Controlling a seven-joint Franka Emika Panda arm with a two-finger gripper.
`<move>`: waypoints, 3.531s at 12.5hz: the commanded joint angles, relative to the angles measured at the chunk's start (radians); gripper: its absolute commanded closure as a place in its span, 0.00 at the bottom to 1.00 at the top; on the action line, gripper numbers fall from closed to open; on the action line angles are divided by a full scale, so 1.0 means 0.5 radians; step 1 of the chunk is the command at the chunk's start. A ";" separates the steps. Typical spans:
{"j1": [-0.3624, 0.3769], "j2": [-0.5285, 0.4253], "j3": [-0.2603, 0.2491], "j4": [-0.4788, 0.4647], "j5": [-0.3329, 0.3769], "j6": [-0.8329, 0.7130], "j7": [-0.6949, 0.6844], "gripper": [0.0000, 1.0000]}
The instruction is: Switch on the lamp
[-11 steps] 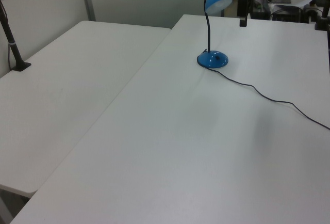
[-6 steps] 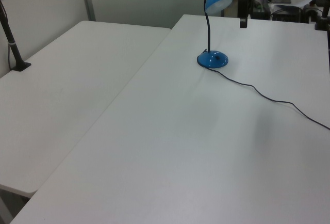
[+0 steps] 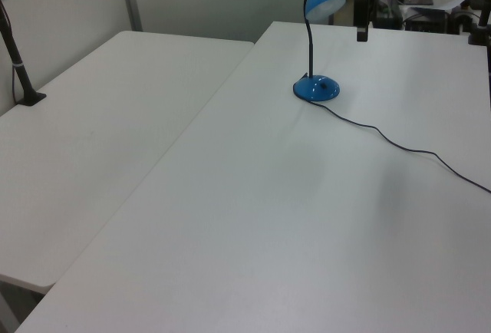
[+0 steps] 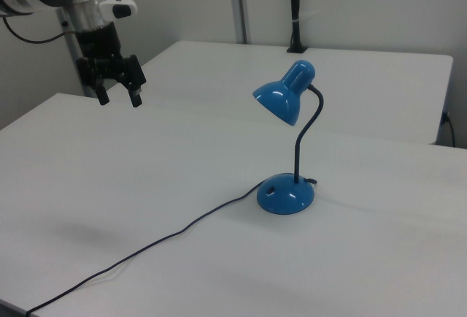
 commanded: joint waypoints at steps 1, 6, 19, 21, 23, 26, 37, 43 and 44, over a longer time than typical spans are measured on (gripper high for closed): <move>0.016 -0.031 -0.016 -0.034 0.038 -0.026 -0.040 0.00; 0.003 -0.028 -0.016 -0.034 0.075 -0.010 -0.043 0.96; -0.291 0.040 -0.025 -0.481 0.069 0.887 0.266 1.00; -0.380 0.058 -0.025 -0.604 0.069 1.081 0.310 1.00; -0.490 0.187 -0.025 -0.694 0.057 1.354 0.450 1.00; -0.567 0.291 -0.028 -0.740 0.048 1.587 0.570 1.00; -0.705 0.656 -0.028 -0.731 0.035 2.367 0.703 1.00; -0.776 0.755 -0.031 -0.679 -0.066 2.527 0.703 1.00; -0.779 0.761 -0.028 -0.672 -0.066 2.527 0.703 1.00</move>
